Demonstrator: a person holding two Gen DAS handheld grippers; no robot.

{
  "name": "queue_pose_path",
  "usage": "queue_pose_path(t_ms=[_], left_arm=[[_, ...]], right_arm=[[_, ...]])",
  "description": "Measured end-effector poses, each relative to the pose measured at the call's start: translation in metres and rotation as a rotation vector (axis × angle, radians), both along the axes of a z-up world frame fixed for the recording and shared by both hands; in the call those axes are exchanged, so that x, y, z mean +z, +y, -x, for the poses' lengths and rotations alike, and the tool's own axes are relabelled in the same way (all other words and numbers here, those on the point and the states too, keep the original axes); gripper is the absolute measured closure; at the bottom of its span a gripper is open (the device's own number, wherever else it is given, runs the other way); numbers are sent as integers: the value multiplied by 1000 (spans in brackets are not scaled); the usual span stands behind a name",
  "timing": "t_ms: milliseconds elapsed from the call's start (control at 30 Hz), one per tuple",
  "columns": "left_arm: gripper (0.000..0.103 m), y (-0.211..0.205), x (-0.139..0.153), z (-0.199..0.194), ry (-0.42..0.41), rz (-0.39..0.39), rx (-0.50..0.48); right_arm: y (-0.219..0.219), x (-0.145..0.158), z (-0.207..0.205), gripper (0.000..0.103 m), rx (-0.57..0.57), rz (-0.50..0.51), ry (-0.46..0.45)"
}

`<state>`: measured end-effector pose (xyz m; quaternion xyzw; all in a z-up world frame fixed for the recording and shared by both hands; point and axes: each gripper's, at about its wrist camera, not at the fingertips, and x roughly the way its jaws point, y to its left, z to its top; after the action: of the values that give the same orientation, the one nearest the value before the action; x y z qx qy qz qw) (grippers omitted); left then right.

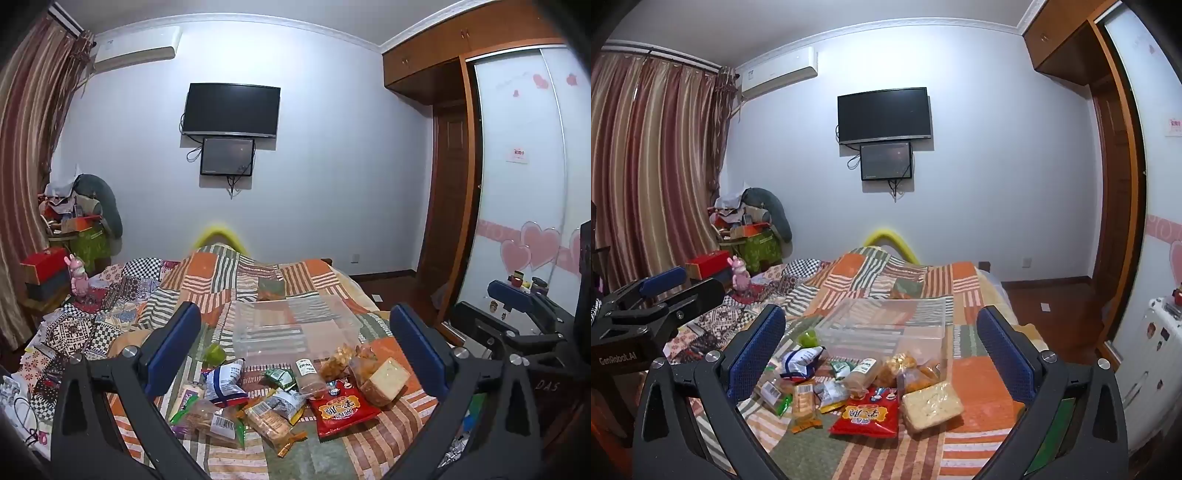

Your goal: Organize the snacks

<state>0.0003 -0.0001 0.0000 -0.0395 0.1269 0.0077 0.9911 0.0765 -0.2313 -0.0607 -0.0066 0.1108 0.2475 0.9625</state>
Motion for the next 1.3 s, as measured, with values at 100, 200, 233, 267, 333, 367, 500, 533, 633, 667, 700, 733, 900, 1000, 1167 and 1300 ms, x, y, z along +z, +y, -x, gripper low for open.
queue_pose_path(t_ms=[100, 200, 233, 267, 333, 367, 500, 533, 633, 667, 700, 733, 900, 1000, 1167, 1300], left_arm=[[0, 1, 0, -2, 1, 4, 10], [0, 3, 7, -4, 0, 6, 15], [0, 4, 8, -5, 3, 6, 15], [0, 5, 9, -7, 5, 6, 15], [0, 1, 1, 2, -17, -9, 16], [0, 1, 2, 2, -19, -11, 19], [0, 1, 1, 3, -25, -12, 24], [0, 1, 1, 4, -25, -12, 23], [0, 0, 0, 3, -24, -14, 20], [0, 0, 0, 4, -25, -15, 20], [0, 0, 1, 5, -26, -15, 18], [0, 0, 1, 5, -26, -16, 17], [0, -1, -1, 5, -30, -21, 19], [0, -1, -2, 4, -29, -20, 18], [0, -1, -3, 4, -27, -18, 23], [0, -1, -4, 3, -26, -16, 24]], right_arm=[[0, 0, 0, 0, 0, -1, 1], [-1, 0, 0, 0, 0, -5, 1], [-1, 0, 0, 0, -1, -4, -2], [-1, 0, 0, 0, -1, -4, -5], [-2, -2, 1, 0, -1, -3, -9], [0, 0, 1, 0, 0, -3, -8], [2, 0, 4, 0, -1, -6, -14], [-1, 1, 2, 0, -4, -14, -10], [-1, 3, 2, 0, -4, -15, -8], [-1, 3, 2, 0, -4, -16, -9], [-1, 3, 2, 0, -5, -16, -9], [-1, 3, 2, 0, -4, -15, -9], [-1, 2, 3, 0, -2, -13, -16], [0, 2, 3, 0, -2, -13, -19], [0, 2, 4, 0, -1, -13, -19], [0, 3, 3, 0, 0, -13, -19]])
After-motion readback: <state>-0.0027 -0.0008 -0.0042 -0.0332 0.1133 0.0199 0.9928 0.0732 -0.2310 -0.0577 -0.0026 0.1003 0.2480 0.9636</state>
